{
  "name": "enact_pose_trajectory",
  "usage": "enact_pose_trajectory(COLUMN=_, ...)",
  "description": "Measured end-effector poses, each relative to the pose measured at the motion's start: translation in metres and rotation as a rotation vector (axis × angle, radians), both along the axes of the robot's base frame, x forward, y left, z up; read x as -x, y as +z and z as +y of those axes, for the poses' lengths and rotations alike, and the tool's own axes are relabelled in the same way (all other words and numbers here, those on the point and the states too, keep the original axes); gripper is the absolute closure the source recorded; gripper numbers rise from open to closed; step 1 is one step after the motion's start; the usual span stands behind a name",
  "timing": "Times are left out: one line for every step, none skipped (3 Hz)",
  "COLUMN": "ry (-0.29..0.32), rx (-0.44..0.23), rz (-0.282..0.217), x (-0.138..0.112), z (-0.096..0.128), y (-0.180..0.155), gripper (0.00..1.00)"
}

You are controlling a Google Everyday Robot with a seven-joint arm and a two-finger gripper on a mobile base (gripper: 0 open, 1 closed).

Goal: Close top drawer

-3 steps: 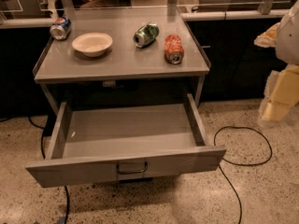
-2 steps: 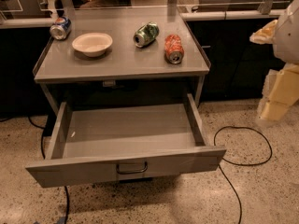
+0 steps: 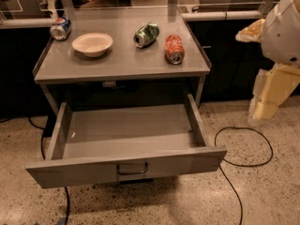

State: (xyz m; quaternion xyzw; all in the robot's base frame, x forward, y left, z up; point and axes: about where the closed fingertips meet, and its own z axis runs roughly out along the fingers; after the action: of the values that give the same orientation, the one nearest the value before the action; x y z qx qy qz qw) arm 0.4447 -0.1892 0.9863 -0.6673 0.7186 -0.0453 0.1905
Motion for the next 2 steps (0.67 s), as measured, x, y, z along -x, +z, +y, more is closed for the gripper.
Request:
enact_pose_trajectory(ry=0.051, rx=-0.021, rz=0.007, x=-0.006, z=0.009, y=-0.018, gripper=0.0)
enact_pose_trajectory(ry=0.097, rx=-0.043, rz=0.012, x=-0.011, z=0.015, y=-0.038, gripper=0.0)
